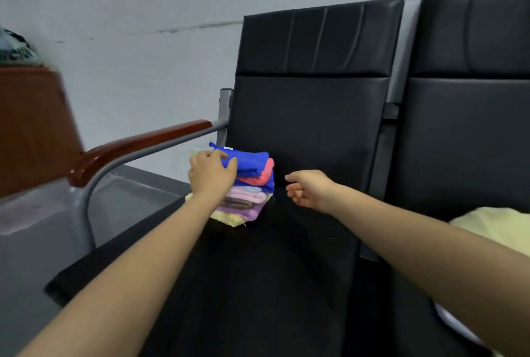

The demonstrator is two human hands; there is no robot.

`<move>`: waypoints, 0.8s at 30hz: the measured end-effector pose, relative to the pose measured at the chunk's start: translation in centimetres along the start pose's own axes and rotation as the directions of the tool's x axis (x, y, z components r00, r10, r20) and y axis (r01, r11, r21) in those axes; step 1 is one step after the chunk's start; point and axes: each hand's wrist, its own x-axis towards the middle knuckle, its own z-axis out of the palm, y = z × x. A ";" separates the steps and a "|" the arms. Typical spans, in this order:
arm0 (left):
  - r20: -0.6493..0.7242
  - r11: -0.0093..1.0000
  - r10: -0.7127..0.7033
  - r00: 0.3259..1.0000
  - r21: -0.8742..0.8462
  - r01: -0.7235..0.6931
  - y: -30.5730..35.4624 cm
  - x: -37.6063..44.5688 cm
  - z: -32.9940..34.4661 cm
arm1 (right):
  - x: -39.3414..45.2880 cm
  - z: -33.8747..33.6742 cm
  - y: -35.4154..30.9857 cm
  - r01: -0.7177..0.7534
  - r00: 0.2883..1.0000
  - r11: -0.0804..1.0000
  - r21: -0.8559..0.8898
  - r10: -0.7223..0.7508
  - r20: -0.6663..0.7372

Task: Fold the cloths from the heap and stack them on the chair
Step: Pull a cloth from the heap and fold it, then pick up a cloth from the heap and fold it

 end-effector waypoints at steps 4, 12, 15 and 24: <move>0.197 0.916 -0.027 0.980 -0.388 0.104 5.6 -6.9 0.4 | -7.7 -6.8 1.8 0.032 0.996 0.997 -0.069 -0.037 -0.077; 0.722 0.672 0.027 0.691 -0.525 0.522 19.8 -24.7 0.3 | -24.5 -21.0 6.8 0.089 0.949 0.937 -0.338 -0.182 -0.256; 0.782 0.768 0.123 0.612 -0.465 0.440 23.1 -30.5 1.0 | -29.9 -26.7 8.9 0.071 0.898 0.925 -0.374 -0.222 -0.379; 0.756 0.672 -0.013 0.655 -0.478 0.565 23.5 -34.7 5.4 | -35.2 -34.8 15.5 0.020 0.829 0.982 -0.189 -0.122 -0.545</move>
